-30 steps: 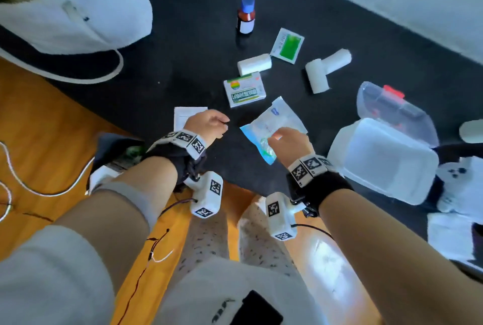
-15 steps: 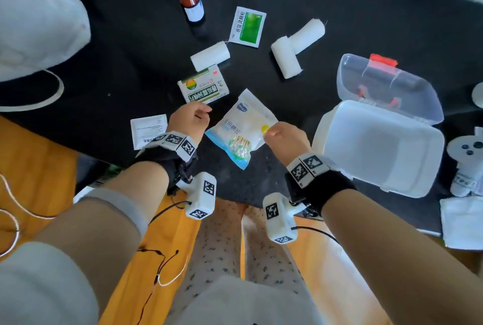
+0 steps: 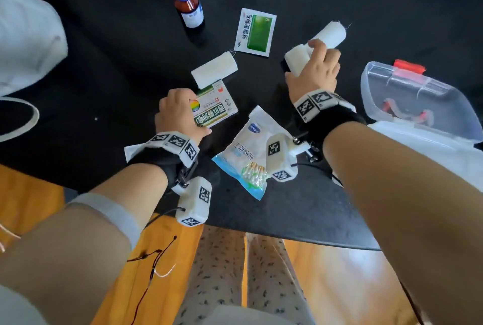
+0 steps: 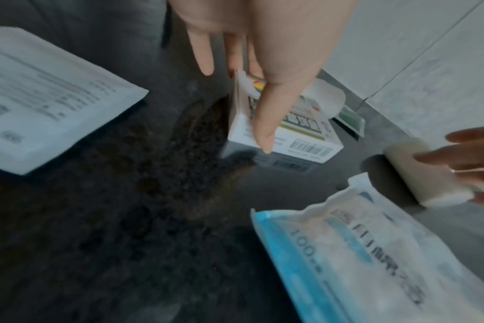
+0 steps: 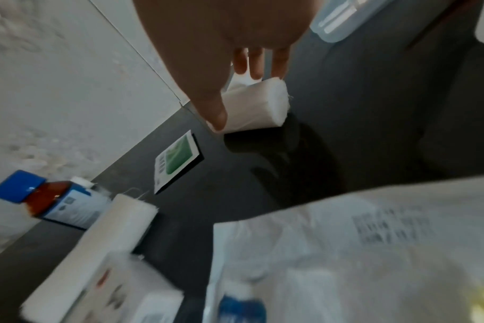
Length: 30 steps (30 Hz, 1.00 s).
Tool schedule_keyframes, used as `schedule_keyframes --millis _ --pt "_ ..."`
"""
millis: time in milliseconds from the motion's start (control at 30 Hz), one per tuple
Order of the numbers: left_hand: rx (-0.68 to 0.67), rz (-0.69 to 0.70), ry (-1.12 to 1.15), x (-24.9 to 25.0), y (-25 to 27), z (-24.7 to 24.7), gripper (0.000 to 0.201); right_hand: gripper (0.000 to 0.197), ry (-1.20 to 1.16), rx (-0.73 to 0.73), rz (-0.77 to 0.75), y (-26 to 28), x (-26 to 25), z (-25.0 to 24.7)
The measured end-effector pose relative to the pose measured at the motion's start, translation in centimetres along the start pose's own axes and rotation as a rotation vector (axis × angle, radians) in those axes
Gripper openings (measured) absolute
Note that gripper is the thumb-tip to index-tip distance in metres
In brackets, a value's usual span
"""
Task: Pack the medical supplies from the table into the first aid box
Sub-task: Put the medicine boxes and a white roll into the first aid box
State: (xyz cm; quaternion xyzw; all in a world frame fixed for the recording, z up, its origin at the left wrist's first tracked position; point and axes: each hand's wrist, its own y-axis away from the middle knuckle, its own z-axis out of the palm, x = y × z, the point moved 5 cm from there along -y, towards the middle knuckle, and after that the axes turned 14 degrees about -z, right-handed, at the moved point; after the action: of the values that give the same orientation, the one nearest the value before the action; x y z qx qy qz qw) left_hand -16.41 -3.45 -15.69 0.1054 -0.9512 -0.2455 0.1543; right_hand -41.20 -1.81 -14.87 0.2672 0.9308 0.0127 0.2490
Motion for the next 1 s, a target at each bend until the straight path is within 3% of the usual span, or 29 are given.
schedule_keyframes --millis 100,200,333,533,700,867,933,1000 --pt "-0.037 0.034 0.014 -0.3 -0.4 -0.1 0.073 0.053 -0.018 -0.112 0.057 -0.9 1.1 0.9" --pt "-0.164 0.048 0.067 -0.5 -0.5 0.1 0.087 0.053 -0.014 -0.21 0.112 0.2 1.6 1.9" --pt "-0.346 0.119 0.119 0.1 0.9 -0.6 0.075 0.053 -0.135 -0.257 0.196 2.3 1.3 2.2" --pt "-0.502 0.067 0.379 4.3 3.6 -2.8 0.066 0.047 -0.519 -0.067 0.221 5.2 0.3 -2.2" --pt "-0.547 0.033 0.477 9.0 6.5 -2.5 0.063 0.036 -0.786 0.1 0.138 7.6 3.8 -8.5" --pt "-0.835 -0.027 0.551 14.4 12.4 2.2 0.036 0.03 -0.808 0.131 0.162 10.9 10.7 -12.6" --pt "-0.926 -0.07 0.583 16.0 14.9 4.2 0.013 0.027 -0.756 0.071 0.17 12.1 13.5 -13.4" --pt "-0.951 -0.107 0.603 16.9 16.7 5.7 0.01 0.028 -0.685 -0.037 0.151 13.0 15.6 -13.6"
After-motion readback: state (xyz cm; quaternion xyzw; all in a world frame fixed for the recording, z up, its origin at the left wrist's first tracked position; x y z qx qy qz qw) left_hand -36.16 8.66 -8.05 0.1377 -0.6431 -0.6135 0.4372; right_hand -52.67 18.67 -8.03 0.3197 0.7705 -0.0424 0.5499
